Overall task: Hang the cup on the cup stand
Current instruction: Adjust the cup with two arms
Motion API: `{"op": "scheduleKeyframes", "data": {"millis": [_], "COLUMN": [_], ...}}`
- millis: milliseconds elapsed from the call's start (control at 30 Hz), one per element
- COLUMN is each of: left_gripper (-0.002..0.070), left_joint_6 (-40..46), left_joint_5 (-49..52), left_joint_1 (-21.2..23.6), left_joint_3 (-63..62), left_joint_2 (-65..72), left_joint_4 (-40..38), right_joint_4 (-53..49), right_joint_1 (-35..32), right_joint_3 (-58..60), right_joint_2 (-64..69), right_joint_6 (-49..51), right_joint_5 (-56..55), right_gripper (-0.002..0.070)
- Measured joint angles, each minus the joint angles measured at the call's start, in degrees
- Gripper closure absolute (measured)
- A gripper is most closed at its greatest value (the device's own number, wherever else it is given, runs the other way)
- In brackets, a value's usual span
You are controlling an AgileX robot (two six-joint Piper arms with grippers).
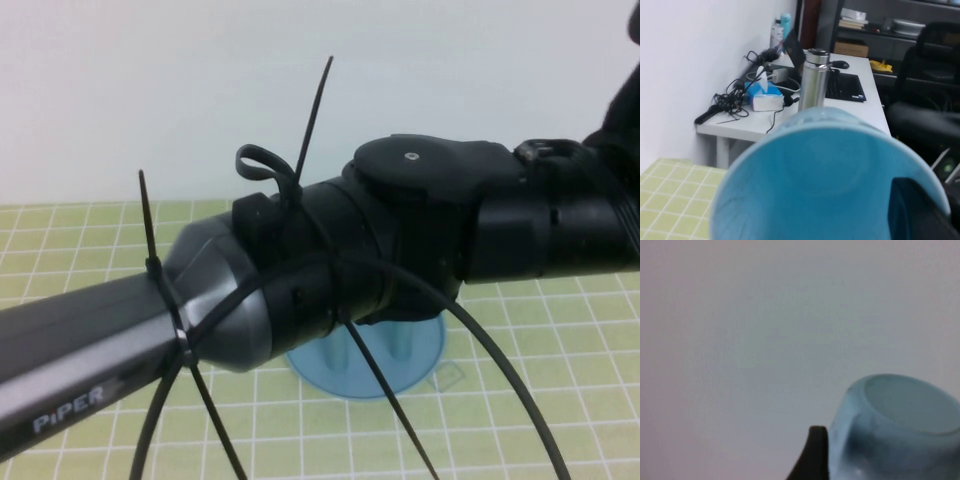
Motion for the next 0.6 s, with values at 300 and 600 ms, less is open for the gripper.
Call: {"op": "scheduleKeyframes", "data": {"millis": [300,600], "left_gripper": [0.0675,0.0675], "left_joint_6": [-0.7,3.72], "left_joint_5": [3.13,3.97], "left_joint_1": [-0.22,-2.49], "left_joint_3": [0.0,0.0], "left_joint_2": [0.0,0.1], "left_joint_4": [0.0,0.12], "right_joint_4": [2.52,4.13], "right_joint_1": [0.0,0.0], "right_joint_3": [0.0,0.0], "right_joint_2": [0.0,0.0], "right_joint_6": [-1.5,-1.86], "right_joint_5": [0.3,-3.36], "right_gripper": [-0.0017,-0.0017]}}
